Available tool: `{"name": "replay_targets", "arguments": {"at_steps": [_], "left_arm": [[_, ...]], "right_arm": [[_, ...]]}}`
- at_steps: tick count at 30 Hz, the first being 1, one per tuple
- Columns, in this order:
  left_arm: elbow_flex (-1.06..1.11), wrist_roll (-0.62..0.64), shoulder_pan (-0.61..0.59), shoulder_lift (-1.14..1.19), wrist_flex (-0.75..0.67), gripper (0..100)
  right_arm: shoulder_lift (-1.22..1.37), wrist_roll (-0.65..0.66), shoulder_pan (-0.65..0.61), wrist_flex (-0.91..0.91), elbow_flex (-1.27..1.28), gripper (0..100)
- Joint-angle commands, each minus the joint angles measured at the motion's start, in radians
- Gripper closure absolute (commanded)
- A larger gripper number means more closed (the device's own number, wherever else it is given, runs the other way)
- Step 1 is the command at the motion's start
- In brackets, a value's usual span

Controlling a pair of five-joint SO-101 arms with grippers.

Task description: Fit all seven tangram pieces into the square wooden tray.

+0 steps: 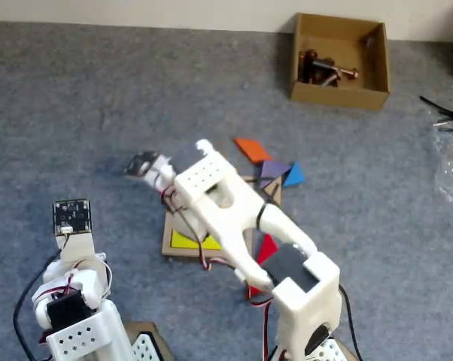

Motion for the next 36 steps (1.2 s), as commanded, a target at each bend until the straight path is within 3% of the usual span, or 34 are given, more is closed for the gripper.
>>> {"name": "replay_targets", "arguments": {"at_steps": [1, 17, 36], "left_arm": [[0.021, 0.008, 0.018, -0.005, 0.009, 99], [0.021, 0.008, 0.018, -0.005, 0.009, 99], [0.021, 0.008, 0.018, -0.005, 0.009, 99]], "right_arm": [[-0.073, -0.012, -0.019, -0.056, 0.027, 97.4], [-0.068, -0.012, -0.067, -0.229, 0.122, 97.4], [-0.067, -0.012, 0.097, -0.412, 0.119, 97.4]]}}
